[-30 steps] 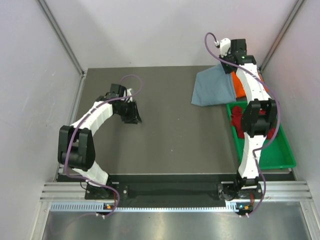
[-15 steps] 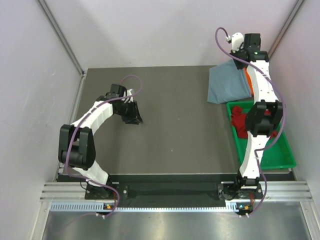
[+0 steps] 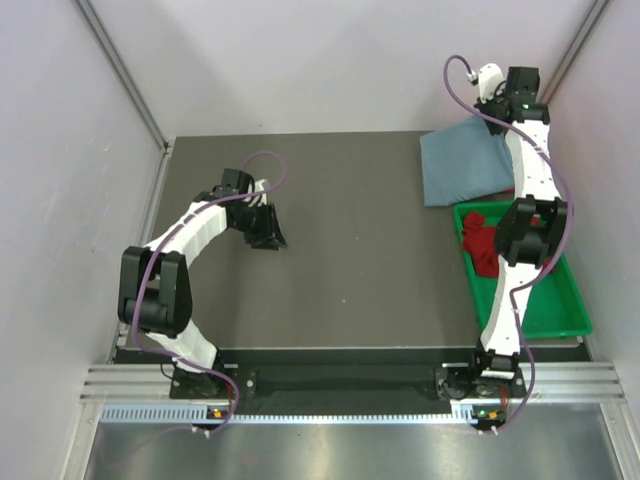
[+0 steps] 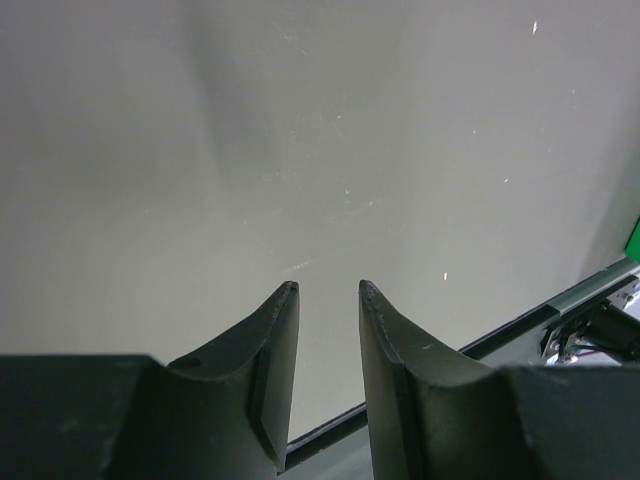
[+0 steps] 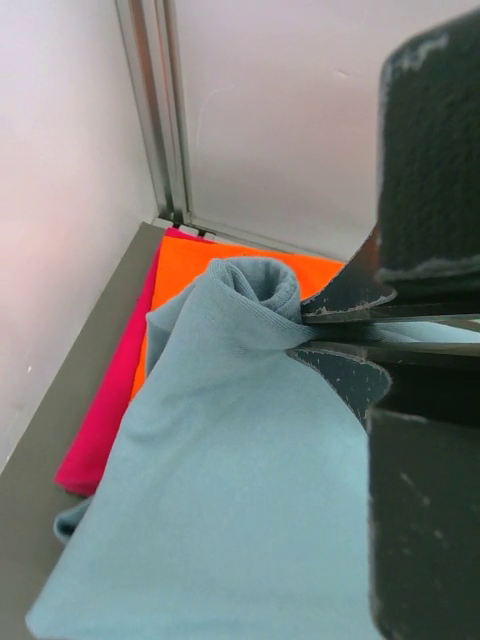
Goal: Fold and stack the t-shirts
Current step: Neatly place the folded tshirt to the corner
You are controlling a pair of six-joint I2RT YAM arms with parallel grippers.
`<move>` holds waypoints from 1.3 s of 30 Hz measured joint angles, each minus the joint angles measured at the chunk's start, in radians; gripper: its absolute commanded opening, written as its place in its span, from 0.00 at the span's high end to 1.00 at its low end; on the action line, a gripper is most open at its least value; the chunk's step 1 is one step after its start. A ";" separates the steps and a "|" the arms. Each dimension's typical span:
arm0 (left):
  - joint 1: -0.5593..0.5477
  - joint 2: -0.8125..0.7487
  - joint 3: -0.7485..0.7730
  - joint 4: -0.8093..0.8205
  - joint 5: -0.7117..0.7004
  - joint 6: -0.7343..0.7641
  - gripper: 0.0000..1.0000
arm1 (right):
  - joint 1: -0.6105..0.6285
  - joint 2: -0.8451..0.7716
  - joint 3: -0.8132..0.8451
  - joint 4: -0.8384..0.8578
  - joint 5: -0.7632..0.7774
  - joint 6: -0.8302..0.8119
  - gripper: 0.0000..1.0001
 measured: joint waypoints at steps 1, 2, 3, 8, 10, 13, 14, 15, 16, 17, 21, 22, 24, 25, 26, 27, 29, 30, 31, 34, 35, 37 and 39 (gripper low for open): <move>0.000 0.000 0.000 0.000 0.000 0.000 0.64 | -0.004 0.011 0.004 0.010 -0.001 -0.006 1.00; 0.000 0.000 0.000 0.000 0.000 0.000 0.64 | -0.008 0.019 0.004 0.024 -0.003 -0.012 1.00; 0.000 0.000 0.000 0.000 0.000 0.000 0.64 | -0.012 0.027 0.004 0.038 -0.005 -0.017 1.00; 0.000 0.001 0.000 0.000 -0.005 0.000 0.64 | -0.032 0.056 0.003 0.101 -0.019 -0.034 1.00; 0.000 0.001 0.000 0.000 -0.009 0.000 0.64 | -0.042 0.066 0.003 0.124 -0.023 -0.036 1.00; 0.002 0.003 0.000 0.000 -0.016 0.000 0.64 | -0.063 0.084 0.003 0.158 -0.037 -0.035 1.00; 0.003 0.005 0.000 0.000 -0.015 0.000 0.64 | -0.071 0.090 0.003 0.169 -0.046 -0.035 1.00; 0.004 0.007 0.000 0.000 -0.015 0.000 0.64 | -0.079 0.094 0.003 0.175 -0.050 -0.035 1.00; 0.005 0.010 0.000 0.000 -0.015 0.000 0.64 | -0.086 0.100 0.003 0.181 -0.055 -0.035 1.00; 0.006 0.013 0.000 0.000 -0.015 0.000 0.64 | -0.091 0.102 0.003 0.189 -0.058 -0.035 1.00; 0.011 0.014 0.000 0.000 -0.014 0.000 0.64 | -0.103 0.114 0.003 0.228 -0.079 -0.035 1.00; 0.011 0.014 0.000 0.000 -0.014 0.000 0.64 | -0.105 0.118 0.003 0.241 -0.085 -0.035 1.00; 0.011 0.014 0.000 0.000 -0.014 0.000 0.64 | -0.105 0.128 0.003 0.272 -0.093 -0.035 1.00; 0.011 0.014 0.000 0.000 -0.014 0.000 0.64 | -0.105 0.137 0.003 0.286 -0.097 -0.035 1.00; 0.011 0.014 0.000 0.000 -0.013 0.000 0.64 | -0.105 0.145 0.003 0.299 -0.100 -0.036 1.00; 0.011 0.014 0.000 0.000 -0.012 0.000 0.64 | -0.105 0.156 0.003 0.310 -0.102 -0.037 1.00; 0.011 0.014 0.000 0.000 -0.010 0.000 0.64 | -0.106 0.177 0.003 0.332 -0.105 -0.039 1.00; 0.011 0.014 0.000 0.000 -0.008 0.000 0.64 | -0.106 0.187 0.003 0.339 -0.105 -0.042 1.00; 0.011 0.014 0.000 0.000 -0.007 0.000 0.64 | -0.106 0.195 0.003 0.345 -0.105 -0.044 0.99; 0.013 0.014 0.000 0.000 -0.004 0.000 0.64 | -0.106 0.207 0.002 0.356 -0.097 -0.052 0.97; 0.014 0.015 0.000 0.000 -0.002 0.000 0.64 | -0.106 0.207 -0.005 0.366 -0.091 -0.053 0.94; 0.016 0.015 0.000 0.000 0.003 0.000 0.64 | -0.107 0.207 -0.018 0.389 -0.070 -0.053 0.69; 0.018 0.015 0.000 0.001 0.004 -0.002 0.64 | -0.108 0.207 -0.033 0.420 -0.034 -0.056 0.63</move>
